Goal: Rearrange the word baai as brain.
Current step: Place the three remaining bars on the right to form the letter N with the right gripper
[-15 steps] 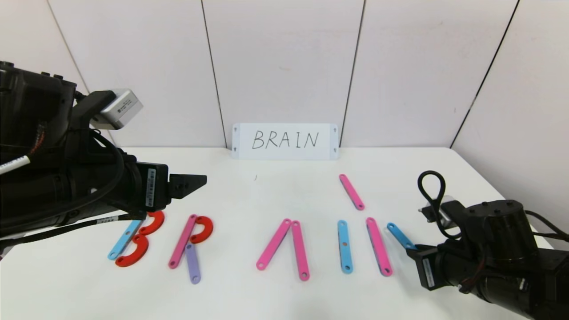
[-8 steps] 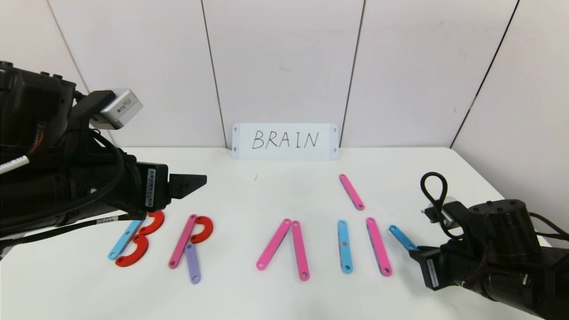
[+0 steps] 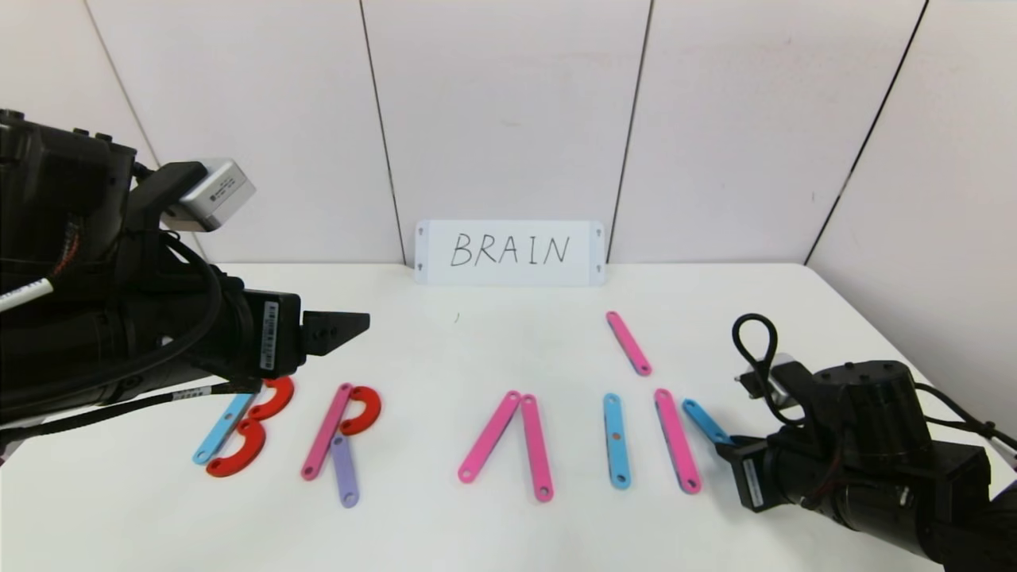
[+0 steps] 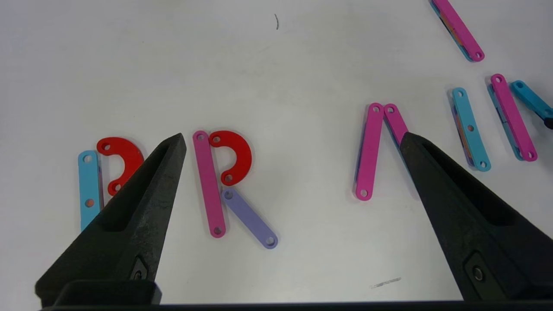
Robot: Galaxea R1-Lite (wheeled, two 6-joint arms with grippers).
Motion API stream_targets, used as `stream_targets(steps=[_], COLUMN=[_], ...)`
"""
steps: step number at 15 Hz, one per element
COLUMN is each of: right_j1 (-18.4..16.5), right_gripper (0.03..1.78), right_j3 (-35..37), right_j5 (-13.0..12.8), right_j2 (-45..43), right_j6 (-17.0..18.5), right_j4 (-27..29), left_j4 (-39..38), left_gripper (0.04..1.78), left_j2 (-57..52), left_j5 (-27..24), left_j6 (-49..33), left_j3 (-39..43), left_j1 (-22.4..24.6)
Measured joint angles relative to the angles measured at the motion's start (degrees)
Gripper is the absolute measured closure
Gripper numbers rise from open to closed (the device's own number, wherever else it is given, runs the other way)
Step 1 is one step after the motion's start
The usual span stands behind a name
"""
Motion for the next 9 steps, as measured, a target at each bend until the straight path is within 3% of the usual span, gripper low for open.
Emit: stream_targets(steps=[9], right_j1=[0.5], right_gripper=[1.54], right_j3=[-0.6], right_j5=[0.0], right_j2=[1.9], right_j6=[0.0], right_j4=[-0.3], left_j4=[0.0], left_gripper=[0.09], left_j2=[-0.1], left_j5=[0.0], left_j6=[0.0], left_j3=[0.0], left_j1=[0.0])
